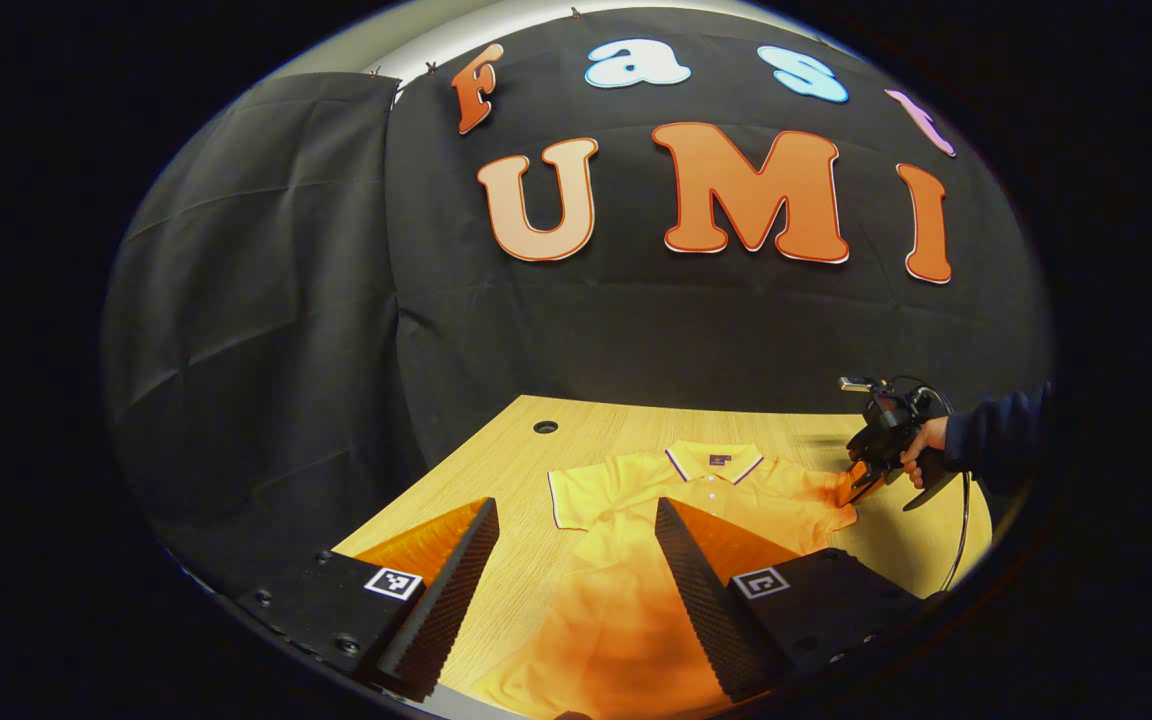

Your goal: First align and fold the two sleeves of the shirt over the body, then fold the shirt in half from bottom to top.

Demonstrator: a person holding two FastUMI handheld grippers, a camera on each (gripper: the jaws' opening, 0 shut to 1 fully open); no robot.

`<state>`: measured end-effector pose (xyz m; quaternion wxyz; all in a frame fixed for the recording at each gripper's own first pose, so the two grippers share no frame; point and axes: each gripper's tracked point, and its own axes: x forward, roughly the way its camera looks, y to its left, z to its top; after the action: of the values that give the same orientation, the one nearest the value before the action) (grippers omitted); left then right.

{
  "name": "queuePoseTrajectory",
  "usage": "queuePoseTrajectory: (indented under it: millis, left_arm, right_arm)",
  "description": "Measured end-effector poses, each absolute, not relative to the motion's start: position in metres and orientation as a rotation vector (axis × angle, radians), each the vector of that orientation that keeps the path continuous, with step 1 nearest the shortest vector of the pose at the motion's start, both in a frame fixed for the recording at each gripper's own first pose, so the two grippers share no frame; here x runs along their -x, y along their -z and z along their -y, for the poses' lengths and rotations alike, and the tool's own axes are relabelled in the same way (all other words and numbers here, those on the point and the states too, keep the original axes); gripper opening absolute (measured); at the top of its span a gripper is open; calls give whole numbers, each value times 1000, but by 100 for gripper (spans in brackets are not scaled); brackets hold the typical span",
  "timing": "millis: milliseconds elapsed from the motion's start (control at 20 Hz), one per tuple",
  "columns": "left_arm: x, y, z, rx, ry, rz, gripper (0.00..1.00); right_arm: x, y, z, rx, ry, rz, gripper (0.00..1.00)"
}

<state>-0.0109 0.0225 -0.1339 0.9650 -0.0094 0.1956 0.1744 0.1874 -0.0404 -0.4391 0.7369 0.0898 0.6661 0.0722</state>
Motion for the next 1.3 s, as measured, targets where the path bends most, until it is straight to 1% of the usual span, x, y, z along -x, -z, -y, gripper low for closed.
queuePoseTrajectory:
  millis: [150,350,600,750,800,850,900,950,1000,1050,1100,1150,1250,1300]
  left_arm:
    - [10,136,-24,29,-355,-405,97]
    - [9,140,-29,37,-360,-412,97]
    - [13,139,-33,43,-389,-420,97]
    - [13,150,-43,65,-414,-440,97]
    - [14,153,-48,78,-422,-448,97]
    - [16,156,-55,96,-429,-459,97]
    - [14,159,-60,113,-431,-470,97]
    - [11,161,-64,133,-435,-474,97]
    - [7,163,-67,162,-427,-486,97]
    - [4,165,-69,200,-415,-499,97]
    - [-3,171,-72,248,-397,-519,98]
    - [-12,174,-74,295,-379,-538,98]
    - [-31,183,-78,367,-353,-577,98]
    - [-38,189,-85,385,-354,-602,98]
  right_arm:
    - [-209,408,24,-256,-195,-1379,6]
    - [-222,377,-3,-269,-273,-1332,6]
    - [-223,373,-41,-242,-349,-1340,6]
    - [-222,372,-61,-293,-372,-1353,7]
    - [-222,372,-63,-299,-376,-1352,11]
    - [-223,371,-64,-304,-379,-1347,18]
    - [-222,367,-67,-313,-386,-1342,21]
    - [-222,363,-69,-324,-398,-1331,33]
    - [-221,358,-70,-328,-405,-1321,36]
    - [-219,355,-69,-327,-405,-1312,38]
    - [-216,351,-69,-330,-409,-1299,52]
    - [-213,349,-68,-333,-405,-1293,58]
    - [-206,345,-64,-351,-376,-1281,65]
    - [-200,342,-62,-363,-365,-1276,77]
